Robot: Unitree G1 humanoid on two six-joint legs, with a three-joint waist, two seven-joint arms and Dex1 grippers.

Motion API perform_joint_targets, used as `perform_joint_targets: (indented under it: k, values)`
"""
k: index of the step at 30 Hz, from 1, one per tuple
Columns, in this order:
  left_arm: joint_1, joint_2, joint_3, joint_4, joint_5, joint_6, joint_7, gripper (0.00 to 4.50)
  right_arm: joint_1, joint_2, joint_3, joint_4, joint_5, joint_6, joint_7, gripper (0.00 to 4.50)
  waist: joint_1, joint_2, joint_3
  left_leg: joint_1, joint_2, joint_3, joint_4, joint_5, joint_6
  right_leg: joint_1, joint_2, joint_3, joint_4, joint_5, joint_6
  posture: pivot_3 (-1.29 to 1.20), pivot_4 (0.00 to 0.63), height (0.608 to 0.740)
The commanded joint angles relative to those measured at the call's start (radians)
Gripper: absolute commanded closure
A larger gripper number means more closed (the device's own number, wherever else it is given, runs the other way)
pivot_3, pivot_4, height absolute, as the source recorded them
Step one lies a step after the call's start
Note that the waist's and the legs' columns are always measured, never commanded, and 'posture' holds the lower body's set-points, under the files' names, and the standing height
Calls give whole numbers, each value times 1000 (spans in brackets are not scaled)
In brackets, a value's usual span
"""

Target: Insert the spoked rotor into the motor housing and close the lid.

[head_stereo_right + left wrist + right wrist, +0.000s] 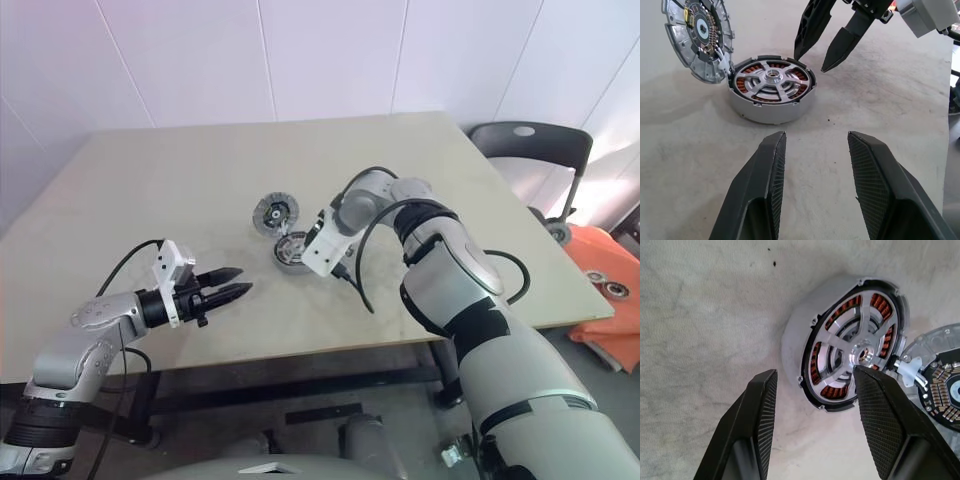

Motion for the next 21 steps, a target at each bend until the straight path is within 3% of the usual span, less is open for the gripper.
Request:
perform_joint_targets:
  k: [1,21]
  values:
    - [-5,-1,9,-38,-10,-5,5,2381,-16,9,-1,-5,7,-12,-6,1965,0,0,0,0,0,0,0,0,0,0,0,0,0,0,0,0,0,740]
    - [4,-10,6,-48,-10,-4,18,2381,5,34,27,-2,-16,5,-55,1965,0,0,0,0,0,0,0,0,0,0,0,0,0,0,0,0,0,740]
